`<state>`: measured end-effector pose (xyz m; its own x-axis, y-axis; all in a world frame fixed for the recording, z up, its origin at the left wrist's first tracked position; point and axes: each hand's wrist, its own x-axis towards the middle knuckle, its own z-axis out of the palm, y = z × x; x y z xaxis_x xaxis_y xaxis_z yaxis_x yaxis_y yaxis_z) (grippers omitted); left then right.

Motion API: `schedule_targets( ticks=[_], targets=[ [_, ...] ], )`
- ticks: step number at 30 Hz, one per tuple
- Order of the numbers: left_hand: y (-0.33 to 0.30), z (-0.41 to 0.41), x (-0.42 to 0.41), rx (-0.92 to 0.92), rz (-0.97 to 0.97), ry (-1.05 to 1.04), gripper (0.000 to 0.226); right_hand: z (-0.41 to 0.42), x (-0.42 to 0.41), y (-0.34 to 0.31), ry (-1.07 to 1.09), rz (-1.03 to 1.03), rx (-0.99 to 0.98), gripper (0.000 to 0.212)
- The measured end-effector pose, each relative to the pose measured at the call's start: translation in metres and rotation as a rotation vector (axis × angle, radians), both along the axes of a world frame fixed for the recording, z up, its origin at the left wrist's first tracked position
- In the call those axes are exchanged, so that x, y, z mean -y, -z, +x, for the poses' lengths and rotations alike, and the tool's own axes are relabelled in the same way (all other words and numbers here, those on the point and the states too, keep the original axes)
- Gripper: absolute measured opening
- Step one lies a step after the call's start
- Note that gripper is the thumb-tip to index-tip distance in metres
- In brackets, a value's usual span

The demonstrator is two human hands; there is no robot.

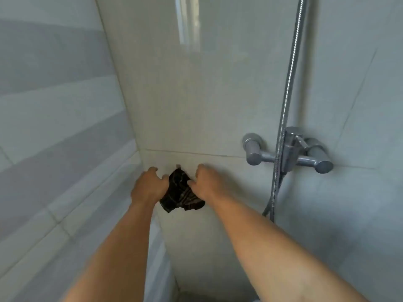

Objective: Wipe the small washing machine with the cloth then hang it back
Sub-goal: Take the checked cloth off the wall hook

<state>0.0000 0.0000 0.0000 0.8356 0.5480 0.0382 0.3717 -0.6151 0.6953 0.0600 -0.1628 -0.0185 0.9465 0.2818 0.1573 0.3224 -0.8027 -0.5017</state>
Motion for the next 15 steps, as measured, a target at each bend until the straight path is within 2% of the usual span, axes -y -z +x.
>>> schedule_targets(
  ticks=[4, 6, 10, 12, 15],
  targets=[
    [0.068, 0.017, -0.017, -0.122, -0.592, -0.052, 0.099, -0.002, -0.014, 0.064, 0.101, 0.163, -0.042, 0.029],
    [0.085, 0.021, -0.018, -0.146, -0.742, -0.047, 0.098, -0.001, -0.023, 0.080, 0.138, 0.259, -0.026, 0.027],
    [0.081, 0.020, -0.018, 0.064, -0.805, -0.078, 0.047, -0.003, -0.033, 0.076, 0.221, 0.441, -0.041, 0.014],
    [0.065, 0.010, -0.018, 0.184, -0.767, -0.087, 0.037, -0.010, -0.033, 0.059, 0.212, 0.620, -0.062, 0.003],
    [0.045, -0.013, -0.014, 0.331, -0.656, -0.077, 0.030, -0.024, -0.024, 0.033, 0.161, 0.837, -0.070, 0.014]
  ],
)
